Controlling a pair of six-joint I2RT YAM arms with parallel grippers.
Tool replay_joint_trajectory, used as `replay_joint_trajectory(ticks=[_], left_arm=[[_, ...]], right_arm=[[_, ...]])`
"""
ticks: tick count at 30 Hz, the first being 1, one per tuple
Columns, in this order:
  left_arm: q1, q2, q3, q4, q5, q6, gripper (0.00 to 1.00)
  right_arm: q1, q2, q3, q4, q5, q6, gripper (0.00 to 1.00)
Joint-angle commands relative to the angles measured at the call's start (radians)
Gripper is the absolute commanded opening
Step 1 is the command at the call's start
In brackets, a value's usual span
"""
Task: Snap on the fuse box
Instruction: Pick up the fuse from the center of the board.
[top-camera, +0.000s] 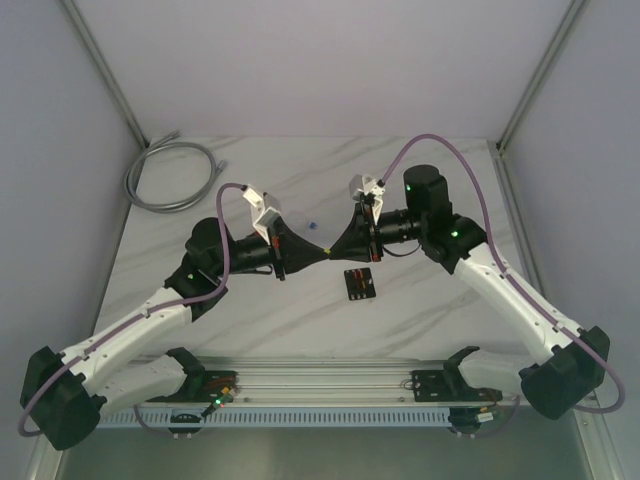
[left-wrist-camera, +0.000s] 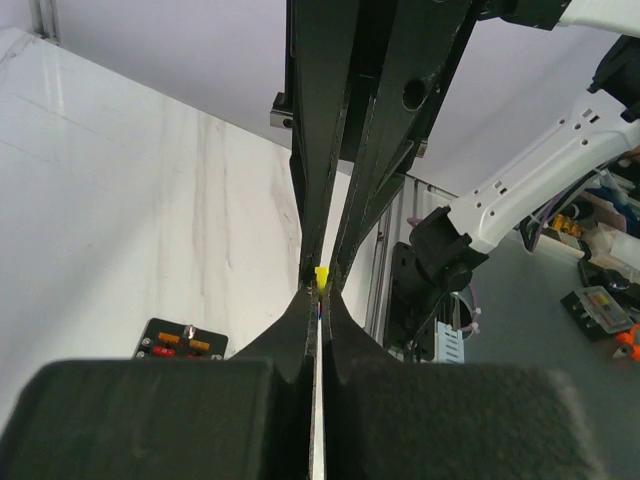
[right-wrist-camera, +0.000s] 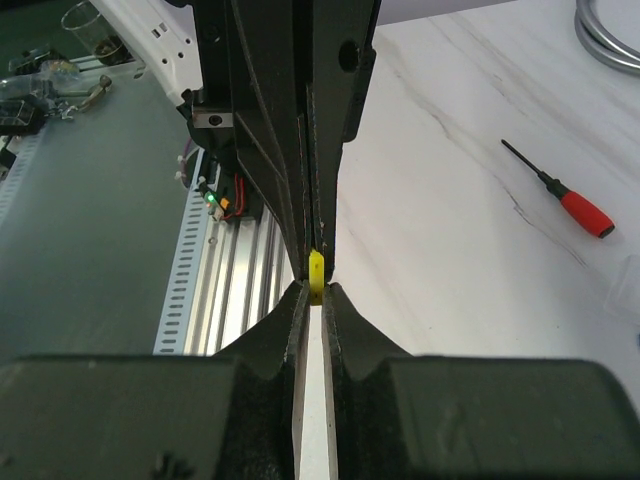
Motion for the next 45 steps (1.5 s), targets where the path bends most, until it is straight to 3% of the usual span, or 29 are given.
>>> replay_joint_trajectory(ticks=[1,3,5,6,8,12,19,24,28,34,40,45], left_arm=[[-0.001,-0.002,0.044,0.0,0.0,0.031,0.0],[-0.001,-0.009,0.045,-0.021,-0.029,0.034,0.01],[-0.001,-0.016,0.046,-0.043,-0.065,0.043,0.1],[-0.001,-0.019,0.046,-0.055,-0.086,0.045,0.16],[0.0,-0.026,0.043,-0.074,-0.132,0.044,0.37],[0.006,-0.05,0.04,-0.13,-0.25,0.044,0.57],[0.045,-0.101,0.073,-0.327,-0.5,0.052,0.85],[0.07,-0.18,0.101,-0.46,-0.661,0.085,0.97],[0.081,-0.219,0.161,-0.595,-0.796,0.149,1.0],[0.083,-0.245,0.14,-0.621,-0.936,0.262,1.0],[0.09,-0.224,0.076,-0.596,-1.067,0.287,1.0],[0.107,-0.23,0.029,-0.559,-1.072,0.275,1.0]], right_arm=[[0.003,-0.012,0.043,-0.015,-0.021,-0.018,0.0],[0.002,-0.014,0.043,-0.031,-0.002,-0.018,0.0],[0.003,-0.017,0.04,-0.05,0.027,-0.01,0.0],[0.003,-0.02,0.036,-0.06,0.052,-0.004,0.0],[0.002,-0.029,0.027,-0.074,0.102,0.016,0.0],[0.006,-0.038,0.01,-0.138,0.257,0.064,0.0],[0.047,-0.019,-0.015,-0.236,0.602,0.198,0.0],[0.106,-0.012,-0.056,-0.247,0.851,0.303,0.0],[0.154,0.0,-0.103,-0.24,1.023,0.392,0.0],[0.226,0.07,-0.162,-0.212,1.218,0.538,0.0],[0.261,0.154,-0.194,-0.153,1.315,0.618,0.0],[0.277,0.232,-0.194,-0.127,1.358,0.678,0.0]])
